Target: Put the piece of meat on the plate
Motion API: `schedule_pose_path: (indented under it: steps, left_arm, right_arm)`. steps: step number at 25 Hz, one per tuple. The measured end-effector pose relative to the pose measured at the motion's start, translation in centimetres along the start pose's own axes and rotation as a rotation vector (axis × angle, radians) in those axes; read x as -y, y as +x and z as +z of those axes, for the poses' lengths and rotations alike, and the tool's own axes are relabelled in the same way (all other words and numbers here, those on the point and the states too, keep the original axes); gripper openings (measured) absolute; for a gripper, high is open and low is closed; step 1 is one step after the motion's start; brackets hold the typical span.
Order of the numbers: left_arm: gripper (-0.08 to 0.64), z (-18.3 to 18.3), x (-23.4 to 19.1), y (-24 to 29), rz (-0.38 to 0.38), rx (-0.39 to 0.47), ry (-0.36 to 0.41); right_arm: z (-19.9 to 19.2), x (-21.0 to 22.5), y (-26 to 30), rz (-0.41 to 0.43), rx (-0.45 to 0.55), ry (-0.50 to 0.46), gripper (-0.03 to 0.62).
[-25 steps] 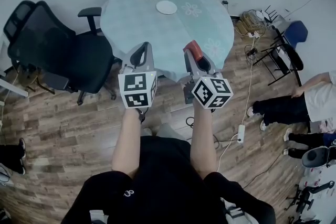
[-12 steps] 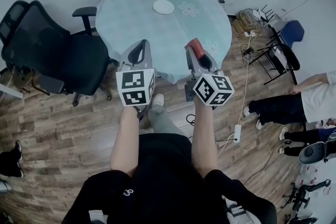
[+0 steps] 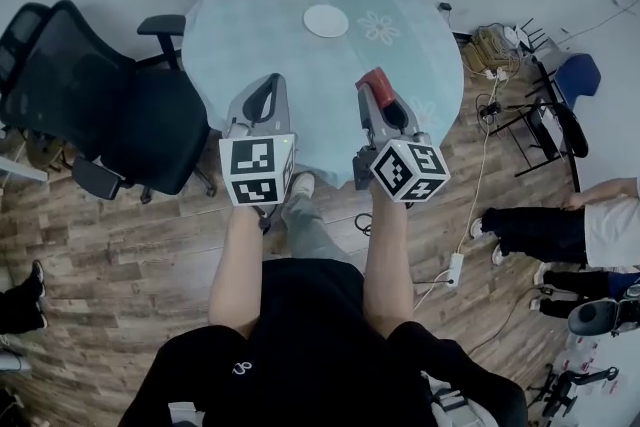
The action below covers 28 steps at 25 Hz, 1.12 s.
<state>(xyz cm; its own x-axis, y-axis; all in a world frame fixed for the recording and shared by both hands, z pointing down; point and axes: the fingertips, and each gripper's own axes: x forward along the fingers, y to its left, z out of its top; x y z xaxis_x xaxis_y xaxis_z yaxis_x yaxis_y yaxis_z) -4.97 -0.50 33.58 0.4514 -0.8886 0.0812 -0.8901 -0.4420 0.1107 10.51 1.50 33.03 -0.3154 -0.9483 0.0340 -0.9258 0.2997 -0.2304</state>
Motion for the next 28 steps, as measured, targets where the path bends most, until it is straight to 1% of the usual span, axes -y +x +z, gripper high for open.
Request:
schedule_pose_path:
  steps: [3, 8, 14, 16, 19, 23, 28]
  left_arm:
    - [-0.006, -1.2, -1.2, 4.6, 0.002, -0.025, 0.003]
    - [-0.006, -2.8, -1.9, 13.0, 0.0, -0.069, 0.002]
    - [-0.006, -3.2, -2.7, 22.1, -0.015, -0.122, 0.026]
    - [-0.006, -3.0, -2.7, 24.6, -0.015, -0.131, 0.03]
    - [-0.006, -2.9, -2.6, 27.4, -0.011, -0.146, 0.032]
    - [-0.006, -3.9, -2.7, 29.6, -0.022, -0.185, 0.027]
    - [-0.006, -6.6, -4.7, 31.3, -0.032, -0.243, -0.004]
  right_arm:
    - [-0.5, 2.8, 3.8, -0.006, -0.004, 0.013, 0.103]
    - [-0.8, 9.6, 9.5, -0.062, -0.01, 0.023, 0.103]
    - [0.4, 16.2, 15.9, -0.103, -0.002, 0.032, 0.103]
    - [1.1, 18.6, 17.6, -0.116, -0.002, 0.033, 0.103]
    - [1.4, 21.6, 19.5, -0.12, -0.008, 0.064, 0.103]
    - [-1.3, 22.2, 22.3, -0.074, -0.095, 0.098, 0.103]
    - [-6.4, 20.7, 26.7, -0.012, -0.231, 0.138, 0.103]
